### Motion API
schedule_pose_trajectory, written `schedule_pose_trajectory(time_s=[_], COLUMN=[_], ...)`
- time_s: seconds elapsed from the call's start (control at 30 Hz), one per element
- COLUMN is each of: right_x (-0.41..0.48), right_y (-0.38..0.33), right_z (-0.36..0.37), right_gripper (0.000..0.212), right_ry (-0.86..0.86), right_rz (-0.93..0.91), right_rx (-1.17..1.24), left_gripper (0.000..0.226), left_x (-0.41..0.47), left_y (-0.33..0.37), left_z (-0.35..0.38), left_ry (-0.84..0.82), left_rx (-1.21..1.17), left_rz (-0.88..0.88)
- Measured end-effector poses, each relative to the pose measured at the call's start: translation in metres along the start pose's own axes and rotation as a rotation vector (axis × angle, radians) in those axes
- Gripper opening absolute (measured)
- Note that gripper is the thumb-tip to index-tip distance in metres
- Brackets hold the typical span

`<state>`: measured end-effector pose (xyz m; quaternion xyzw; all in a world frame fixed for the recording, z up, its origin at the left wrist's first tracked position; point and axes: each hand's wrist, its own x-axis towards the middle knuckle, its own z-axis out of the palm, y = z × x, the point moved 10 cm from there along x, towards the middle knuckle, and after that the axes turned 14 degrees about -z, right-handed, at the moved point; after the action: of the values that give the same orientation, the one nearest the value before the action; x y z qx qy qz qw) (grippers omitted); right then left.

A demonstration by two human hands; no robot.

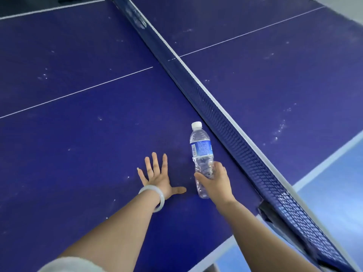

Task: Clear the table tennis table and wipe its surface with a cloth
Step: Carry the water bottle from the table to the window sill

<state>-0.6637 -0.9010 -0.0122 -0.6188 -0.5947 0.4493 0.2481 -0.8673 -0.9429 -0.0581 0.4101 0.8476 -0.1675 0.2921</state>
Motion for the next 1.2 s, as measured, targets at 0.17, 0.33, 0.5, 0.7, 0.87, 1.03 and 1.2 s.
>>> schedule_pose_trajectory(time_s=[0.17,0.33,0.5,0.7,0.87,1.03,1.2], right_x=[-0.054,-0.111,-0.185,-0.3,-0.427,-0.555,-0.68], right_y=[0.002,0.024,0.056,0.11,0.151,0.178,0.191], right_z=[-0.02,-0.055,-0.105,-0.17,-0.205,-0.213,-0.208], right_gripper=[0.044,0.046,0.043,0.046,0.041,0.043,0.043], right_ry=[0.128,0.295,0.472,0.73,0.95,1.122,1.267], right_rz=[0.035,0.102,0.194,0.304,0.369,0.394,0.419], right_rx=[0.057,0.154,0.261,0.329,0.372,0.407,0.42], left_gripper=[0.128,0.105,0.069,0.043,0.041,0.045,0.045], left_x=[-0.008,-0.053,-0.138,-0.246,-0.346,-0.457,-0.56], left_y=[0.004,0.039,0.103,0.164,0.188,0.18,0.147], left_z=[-0.012,-0.01,0.034,0.104,0.161,0.223,0.29], left_ry=[0.015,0.091,0.06,-0.084,-0.077,-0.062,-0.073], left_rx=[0.023,0.063,0.195,0.311,0.39,0.473,0.556], left_rz=[0.03,0.265,0.582,0.83,1.006,1.16,1.293])
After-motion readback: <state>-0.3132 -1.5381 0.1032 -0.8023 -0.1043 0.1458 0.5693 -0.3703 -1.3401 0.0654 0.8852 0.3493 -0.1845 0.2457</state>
